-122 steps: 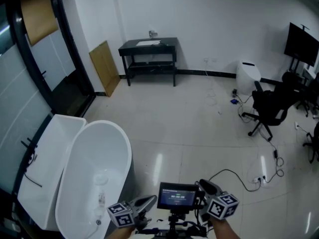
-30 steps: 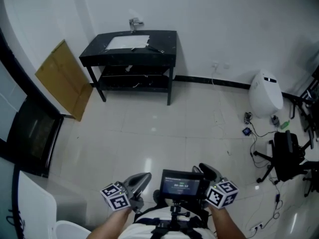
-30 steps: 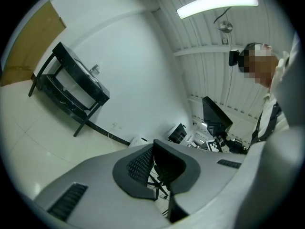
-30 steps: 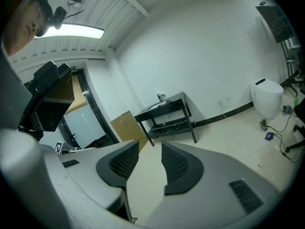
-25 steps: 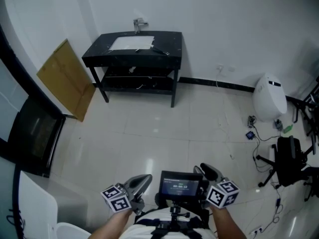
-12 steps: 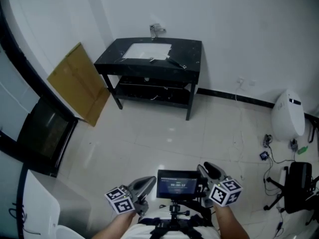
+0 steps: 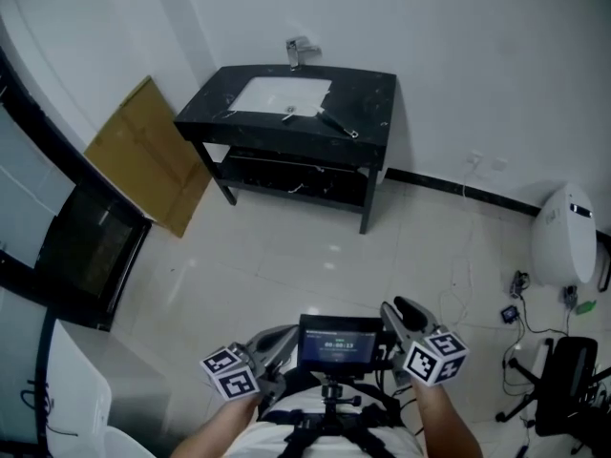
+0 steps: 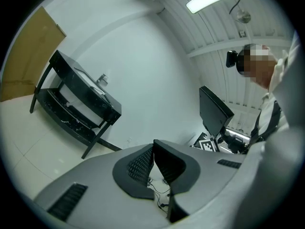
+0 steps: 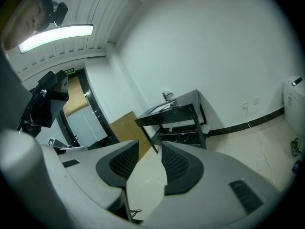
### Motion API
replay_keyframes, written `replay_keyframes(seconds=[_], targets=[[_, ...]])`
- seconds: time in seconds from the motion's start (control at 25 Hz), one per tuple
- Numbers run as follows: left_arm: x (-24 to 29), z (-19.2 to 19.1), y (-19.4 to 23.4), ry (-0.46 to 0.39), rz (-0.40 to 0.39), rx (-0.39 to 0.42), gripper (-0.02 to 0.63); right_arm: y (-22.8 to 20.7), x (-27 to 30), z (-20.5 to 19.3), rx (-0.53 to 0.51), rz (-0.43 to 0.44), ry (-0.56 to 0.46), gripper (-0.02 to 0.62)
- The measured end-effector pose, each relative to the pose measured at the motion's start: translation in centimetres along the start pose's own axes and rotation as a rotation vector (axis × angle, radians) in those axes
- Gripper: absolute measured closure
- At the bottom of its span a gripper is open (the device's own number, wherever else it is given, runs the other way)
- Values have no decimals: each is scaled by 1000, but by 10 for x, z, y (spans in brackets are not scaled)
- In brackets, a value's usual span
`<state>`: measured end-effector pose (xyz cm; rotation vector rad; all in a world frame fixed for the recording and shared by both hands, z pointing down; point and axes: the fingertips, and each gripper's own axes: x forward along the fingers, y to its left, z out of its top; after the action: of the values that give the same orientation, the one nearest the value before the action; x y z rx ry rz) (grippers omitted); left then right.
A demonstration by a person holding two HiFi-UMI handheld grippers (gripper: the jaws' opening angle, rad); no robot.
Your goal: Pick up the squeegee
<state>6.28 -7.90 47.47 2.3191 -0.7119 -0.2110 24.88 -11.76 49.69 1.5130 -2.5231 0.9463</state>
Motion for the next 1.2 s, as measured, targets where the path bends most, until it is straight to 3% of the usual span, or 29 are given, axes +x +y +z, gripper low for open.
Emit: replay_keyframes(seconds=[0.32, 0.52, 0.92, 1.2], targets=[[21, 38, 46, -26, 21, -26, 609, -6, 60, 20, -13, 22, 56, 442], [42, 72, 95, -30, -12, -49, 609, -15, 108, 43, -16, -21, 53, 434], [62, 175, 191, -9, -57, -26, 609, -6, 225, 105, -24, -77, 47, 433], [61, 216, 233, -34, -75, -26, 609, -1, 280, 132, -92, -115, 51, 416]])
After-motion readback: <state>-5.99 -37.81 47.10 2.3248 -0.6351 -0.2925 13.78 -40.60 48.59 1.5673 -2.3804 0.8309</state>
